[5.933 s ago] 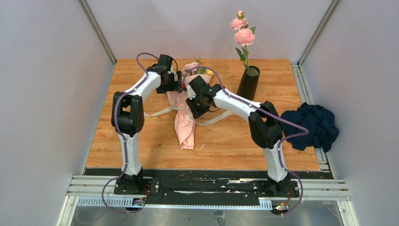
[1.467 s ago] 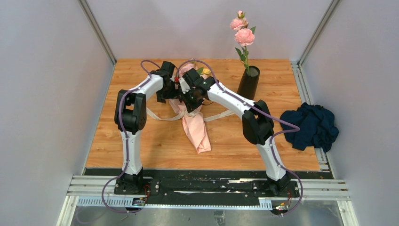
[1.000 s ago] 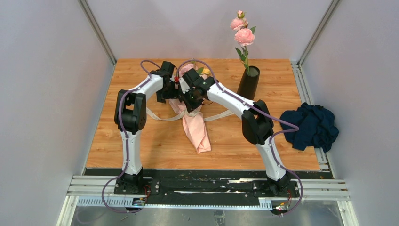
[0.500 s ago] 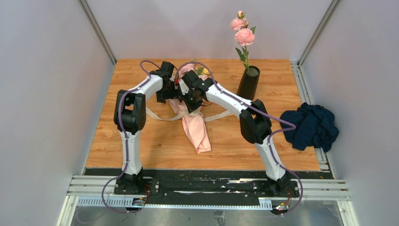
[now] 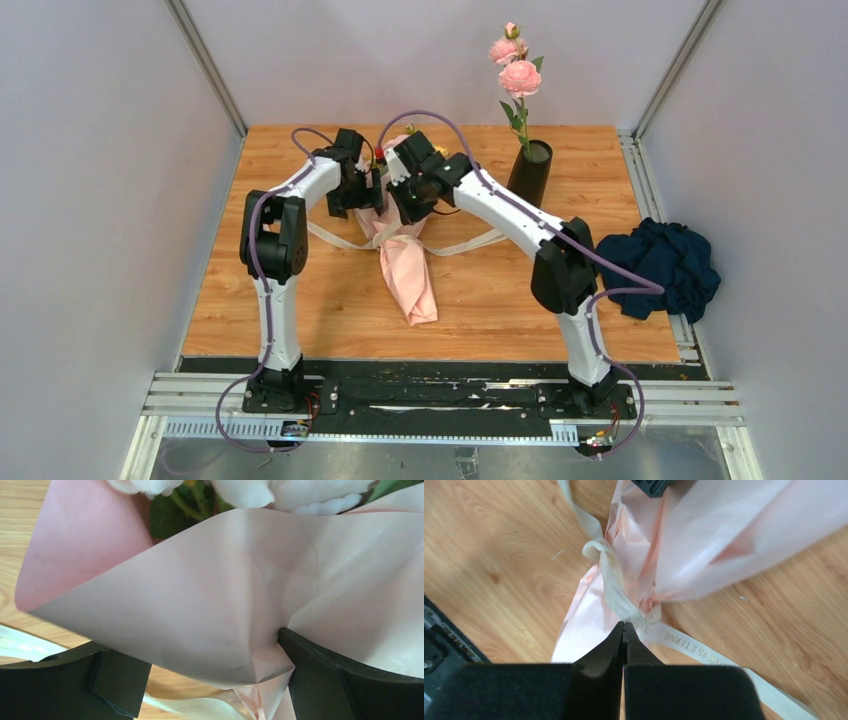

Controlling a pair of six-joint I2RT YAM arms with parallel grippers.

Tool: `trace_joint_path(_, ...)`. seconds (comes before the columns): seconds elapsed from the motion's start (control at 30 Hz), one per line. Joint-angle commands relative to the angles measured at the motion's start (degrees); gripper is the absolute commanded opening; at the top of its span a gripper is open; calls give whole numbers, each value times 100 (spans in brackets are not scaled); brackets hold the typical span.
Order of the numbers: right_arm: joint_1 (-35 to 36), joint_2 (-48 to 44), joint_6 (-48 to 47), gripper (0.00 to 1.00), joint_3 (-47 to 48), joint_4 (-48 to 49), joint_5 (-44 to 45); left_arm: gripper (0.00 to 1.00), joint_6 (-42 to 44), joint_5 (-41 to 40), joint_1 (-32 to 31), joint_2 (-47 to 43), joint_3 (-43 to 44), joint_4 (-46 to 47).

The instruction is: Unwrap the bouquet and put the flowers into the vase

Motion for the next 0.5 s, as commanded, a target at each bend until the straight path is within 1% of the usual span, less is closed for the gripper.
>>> trace_joint_path(0.0,53,-722,108,0,-224,-107,141,100,57,-16,258,235,146,-194)
trace_joint_path(0.2,-34,-1153,315,0,-294,-151,489,100,5,8,339,300,139,-194)
trace_joint_path(0.3,-222,-1596,420,0,-258,-212,603,100,-15,51,387,334,137,-202)
trace_joint_path(0.4,-502,-2121,292,0,-313,-237,659,100,-38,66,428,332,141,-203)
trace_joint_path(0.47,-553,-2040,187,1,-316,-195,594,100,-53,203,430,336,165,-203)
